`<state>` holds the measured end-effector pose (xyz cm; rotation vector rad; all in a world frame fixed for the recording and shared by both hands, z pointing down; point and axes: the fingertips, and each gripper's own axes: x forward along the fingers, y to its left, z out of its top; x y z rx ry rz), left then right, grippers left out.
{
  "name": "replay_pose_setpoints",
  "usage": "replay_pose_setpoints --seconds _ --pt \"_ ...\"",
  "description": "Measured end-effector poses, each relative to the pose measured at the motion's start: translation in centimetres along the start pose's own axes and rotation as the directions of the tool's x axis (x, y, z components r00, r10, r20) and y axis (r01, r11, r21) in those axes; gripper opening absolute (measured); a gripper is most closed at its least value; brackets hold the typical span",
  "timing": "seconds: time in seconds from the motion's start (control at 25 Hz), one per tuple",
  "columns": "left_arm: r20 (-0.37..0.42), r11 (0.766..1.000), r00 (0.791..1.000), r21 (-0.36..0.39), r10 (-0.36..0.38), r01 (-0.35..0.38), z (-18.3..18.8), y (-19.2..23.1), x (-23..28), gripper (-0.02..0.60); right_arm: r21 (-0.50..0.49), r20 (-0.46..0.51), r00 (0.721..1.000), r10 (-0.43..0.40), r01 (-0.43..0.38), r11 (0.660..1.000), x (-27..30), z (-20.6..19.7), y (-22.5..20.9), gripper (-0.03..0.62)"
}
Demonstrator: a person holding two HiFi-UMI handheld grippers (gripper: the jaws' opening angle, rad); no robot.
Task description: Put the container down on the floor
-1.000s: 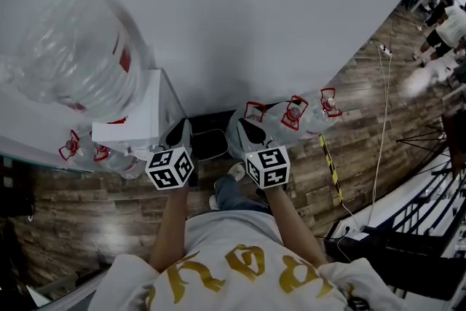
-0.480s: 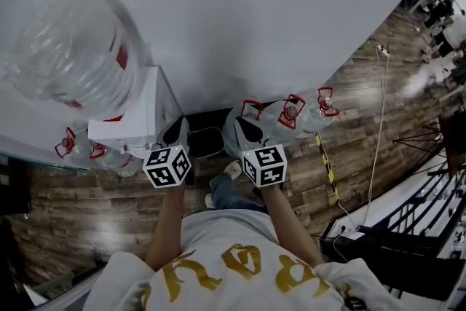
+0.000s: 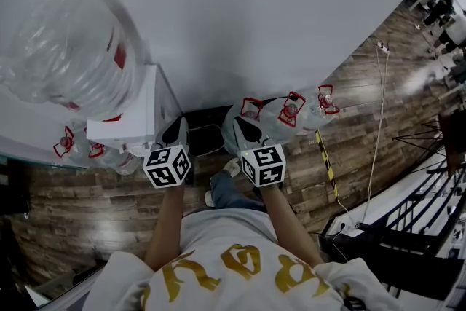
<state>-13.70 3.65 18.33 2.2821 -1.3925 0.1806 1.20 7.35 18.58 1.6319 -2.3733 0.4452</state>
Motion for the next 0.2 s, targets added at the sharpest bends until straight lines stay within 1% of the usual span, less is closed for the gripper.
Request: replay_pose_setpoints --seconds 0.2 --pt "-0.001 1.000 1.000 0.015 0.005 -0.005 -0.05 0.22 0.51 0.002 0.002 -0.001 1.000 -0.002 0.002 1.000 0.61 -0.16 -0.30 0.025"
